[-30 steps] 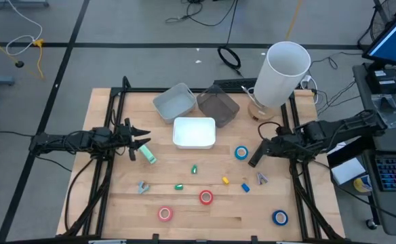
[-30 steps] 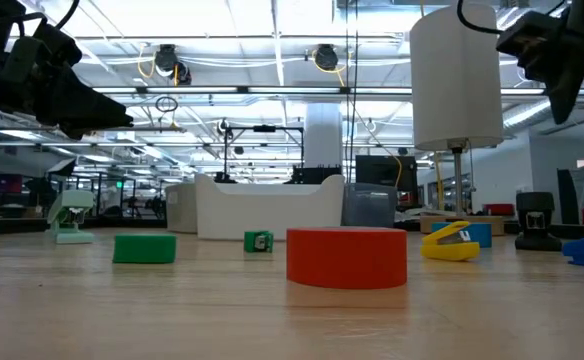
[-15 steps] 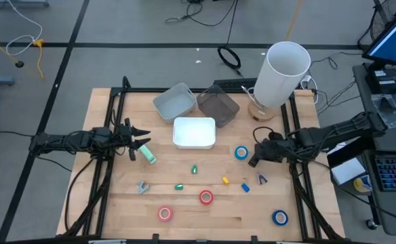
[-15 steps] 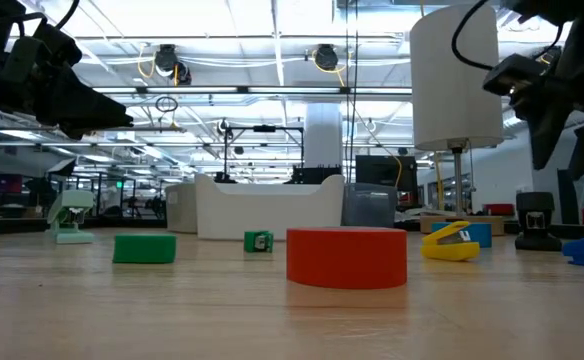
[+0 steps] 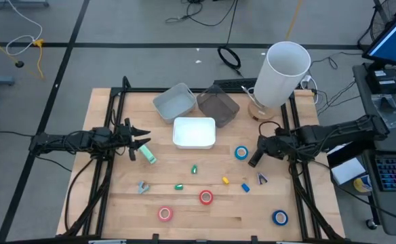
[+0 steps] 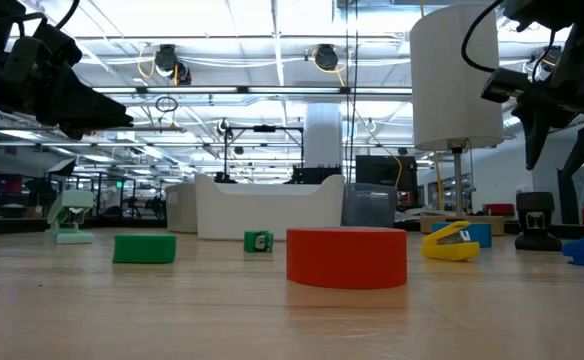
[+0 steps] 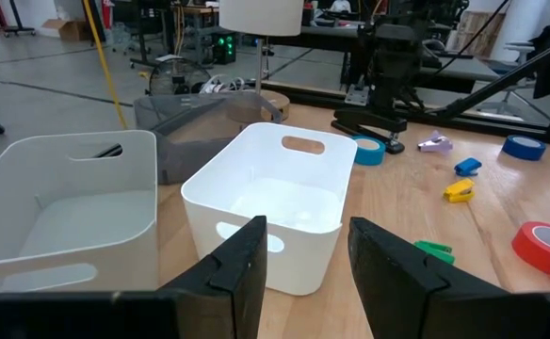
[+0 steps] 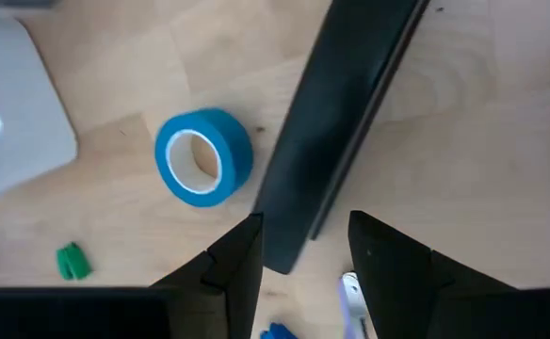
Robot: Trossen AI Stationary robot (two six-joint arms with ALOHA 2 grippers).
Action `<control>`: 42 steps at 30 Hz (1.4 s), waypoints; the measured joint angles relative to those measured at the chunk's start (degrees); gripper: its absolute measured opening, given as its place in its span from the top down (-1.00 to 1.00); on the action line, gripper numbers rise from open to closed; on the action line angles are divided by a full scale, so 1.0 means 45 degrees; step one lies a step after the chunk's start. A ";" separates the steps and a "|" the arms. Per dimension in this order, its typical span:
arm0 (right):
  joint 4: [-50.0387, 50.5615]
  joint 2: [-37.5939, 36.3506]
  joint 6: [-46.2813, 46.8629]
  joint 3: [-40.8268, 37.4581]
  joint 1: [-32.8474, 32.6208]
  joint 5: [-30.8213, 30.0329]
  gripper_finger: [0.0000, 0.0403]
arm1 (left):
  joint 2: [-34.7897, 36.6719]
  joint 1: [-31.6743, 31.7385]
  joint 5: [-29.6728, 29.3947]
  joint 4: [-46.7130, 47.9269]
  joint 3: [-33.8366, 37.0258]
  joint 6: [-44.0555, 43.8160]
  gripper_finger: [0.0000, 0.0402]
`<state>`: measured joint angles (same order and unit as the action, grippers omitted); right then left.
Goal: Pick and place Stapler, Stapler remover, tape
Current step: Put the black stapler into the gray bin
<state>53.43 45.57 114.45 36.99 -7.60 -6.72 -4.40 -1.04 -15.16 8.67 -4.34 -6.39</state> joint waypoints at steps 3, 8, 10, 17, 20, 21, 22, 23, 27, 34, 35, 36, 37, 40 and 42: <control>-0.0111 -0.0166 -0.0002 0.0000 0.0187 -0.0156 0.24 | 0.0000 0.0000 0.0000 0.0004 -0.0002 0.0000 0.24; -0.0180 -0.0560 -0.0001 0.0000 0.0283 -0.0137 0.24 | 0.0004 0.0000 0.0000 0.0004 -0.0004 0.0000 0.24; -0.0160 -0.0715 0.0038 0.0000 0.0283 -0.0132 0.24 | 0.0005 -0.0002 0.0000 0.0000 -0.0002 0.0000 0.24; -0.0034 -0.0877 0.0460 0.0000 0.0283 -0.0031 0.24 | 0.0005 -0.0002 0.0000 0.0001 -0.0003 -0.0005 0.24; -0.0207 -0.0877 0.0242 0.0000 0.0283 0.0199 0.24 | 0.0005 -0.0001 0.0000 0.0005 -0.0003 -0.0005 0.24; -0.0298 -0.0877 0.0162 0.0000 0.0278 0.0208 0.24 | 0.0005 -0.0005 0.0000 0.0001 -0.0004 -0.0005 0.24; -0.0443 -0.0877 0.0069 0.0000 0.0278 0.0201 0.24 | 0.0005 0.0000 0.0000 0.0004 -0.0004 -0.0005 0.24; -0.0630 -0.0881 -0.0029 0.0000 0.0278 0.0190 0.24 | 0.0005 -0.0004 0.0002 0.0002 -0.0005 -0.0005 0.24; -0.1341 -0.0877 -0.0659 0.0000 0.0278 0.0179 0.24 | 0.0005 -0.0003 0.0000 0.0002 -0.0002 -0.0005 0.24; -0.2110 -0.0838 -0.2255 0.0000 0.0278 0.0116 0.24 | 0.0005 -0.0002 0.0000 0.0000 -0.0002 -0.0006 0.24; -0.2210 -0.0838 -0.2307 0.0000 0.0278 0.0116 0.24 | 0.0005 -0.0003 0.0000 0.0005 -0.0005 -0.0005 0.24; -0.2320 -0.0838 -0.2306 0.0000 0.0278 0.0116 0.24 | 0.0005 -0.0005 0.0000 0.0002 -0.0003 -0.0005 0.24; -0.2351 -0.0833 -0.2263 0.0000 0.0278 0.0116 0.24 | 0.0005 -0.0002 0.0000 0.0002 -0.0003 -0.0006 0.24; -0.2312 -0.0843 -0.2298 0.0000 0.0278 0.0116 0.24 | 0.0005 -0.0004 0.0000 0.0004 -0.0001 -0.0010 0.24; -0.2321 -0.0840 -0.2413 0.0000 0.0278 0.0100 0.24 | 0.0005 0.0000 0.0000 0.0000 0.0000 -0.0005 0.24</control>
<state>42.99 41.79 103.59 36.99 -6.35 -6.27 -4.38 -1.04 -15.16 8.67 -4.34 -6.42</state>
